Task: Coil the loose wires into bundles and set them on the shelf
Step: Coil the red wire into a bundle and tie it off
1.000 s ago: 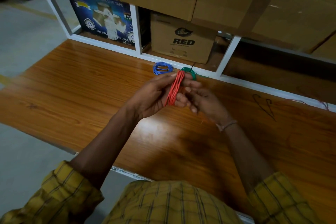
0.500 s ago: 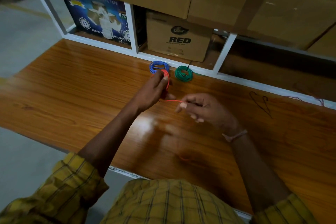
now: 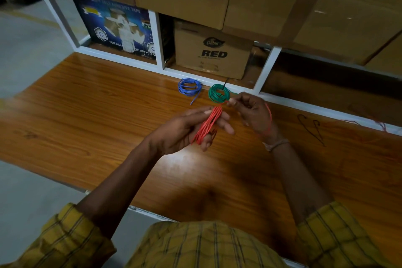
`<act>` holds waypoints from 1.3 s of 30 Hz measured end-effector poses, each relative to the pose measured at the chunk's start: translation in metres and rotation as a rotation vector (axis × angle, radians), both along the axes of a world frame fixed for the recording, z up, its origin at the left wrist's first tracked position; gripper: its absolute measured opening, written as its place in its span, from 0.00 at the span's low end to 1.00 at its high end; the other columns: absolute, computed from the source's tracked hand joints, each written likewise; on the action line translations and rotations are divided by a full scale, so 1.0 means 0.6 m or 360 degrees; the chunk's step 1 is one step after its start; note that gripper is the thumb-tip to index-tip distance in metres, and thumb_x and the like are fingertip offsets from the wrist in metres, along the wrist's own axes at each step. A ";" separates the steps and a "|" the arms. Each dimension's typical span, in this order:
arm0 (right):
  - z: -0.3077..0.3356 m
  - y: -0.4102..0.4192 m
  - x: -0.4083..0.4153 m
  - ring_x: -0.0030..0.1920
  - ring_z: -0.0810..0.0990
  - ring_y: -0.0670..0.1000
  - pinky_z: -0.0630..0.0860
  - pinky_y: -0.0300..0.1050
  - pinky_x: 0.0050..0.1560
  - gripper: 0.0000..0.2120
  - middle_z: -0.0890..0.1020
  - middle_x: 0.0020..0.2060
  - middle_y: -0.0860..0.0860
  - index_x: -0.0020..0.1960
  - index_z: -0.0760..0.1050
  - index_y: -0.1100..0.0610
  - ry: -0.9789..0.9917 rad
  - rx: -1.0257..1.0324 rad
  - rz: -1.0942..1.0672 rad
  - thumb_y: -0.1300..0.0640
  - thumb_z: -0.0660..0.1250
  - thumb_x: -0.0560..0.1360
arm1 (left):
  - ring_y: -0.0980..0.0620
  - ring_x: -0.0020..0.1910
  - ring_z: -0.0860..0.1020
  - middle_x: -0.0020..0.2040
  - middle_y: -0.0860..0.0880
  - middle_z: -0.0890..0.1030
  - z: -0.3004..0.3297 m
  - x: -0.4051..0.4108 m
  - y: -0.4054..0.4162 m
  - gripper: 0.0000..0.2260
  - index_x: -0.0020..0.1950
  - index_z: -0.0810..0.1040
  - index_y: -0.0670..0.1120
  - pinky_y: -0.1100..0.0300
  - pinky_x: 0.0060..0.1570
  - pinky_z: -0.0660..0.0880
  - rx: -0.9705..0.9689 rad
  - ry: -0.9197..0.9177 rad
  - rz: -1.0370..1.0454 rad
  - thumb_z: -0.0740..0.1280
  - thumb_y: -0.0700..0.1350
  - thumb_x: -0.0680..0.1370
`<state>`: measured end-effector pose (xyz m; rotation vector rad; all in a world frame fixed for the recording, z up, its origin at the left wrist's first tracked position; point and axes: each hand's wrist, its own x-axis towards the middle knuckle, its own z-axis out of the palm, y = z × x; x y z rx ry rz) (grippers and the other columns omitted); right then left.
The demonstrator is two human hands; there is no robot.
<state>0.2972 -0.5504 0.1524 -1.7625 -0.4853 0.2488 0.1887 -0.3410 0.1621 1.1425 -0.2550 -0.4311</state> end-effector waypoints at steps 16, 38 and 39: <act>-0.011 0.049 -0.138 0.27 0.73 0.47 0.71 0.40 0.24 0.21 0.80 0.36 0.52 0.76 0.70 0.55 0.0531 -0.0440 0.0753 0.61 0.64 0.84 | 0.39 0.54 0.87 0.66 0.43 0.83 -0.017 0.067 0.018 0.16 0.74 0.68 0.39 0.53 0.51 0.85 0.0439 -0.0317 0.0957 0.54 0.46 0.90; 0.080 -0.047 -0.028 0.39 0.80 0.43 0.74 0.39 0.39 0.05 0.83 0.37 0.44 0.42 0.85 0.52 -0.0560 -0.0663 0.0189 0.57 0.80 0.70 | 0.49 0.30 0.65 0.35 0.44 0.74 -0.020 0.023 -0.022 0.16 0.63 0.81 0.39 0.58 0.30 0.63 0.0860 -0.0237 0.0033 0.54 0.42 0.89; 0.073 -0.048 -0.028 0.40 0.79 0.46 0.74 0.42 0.38 0.05 0.83 0.38 0.45 0.42 0.85 0.53 -0.0540 -0.0566 0.0157 0.56 0.81 0.70 | 0.49 0.29 0.64 0.34 0.44 0.72 -0.016 0.024 -0.021 0.17 0.62 0.81 0.38 0.57 0.30 0.61 0.0803 -0.0218 0.0047 0.53 0.40 0.88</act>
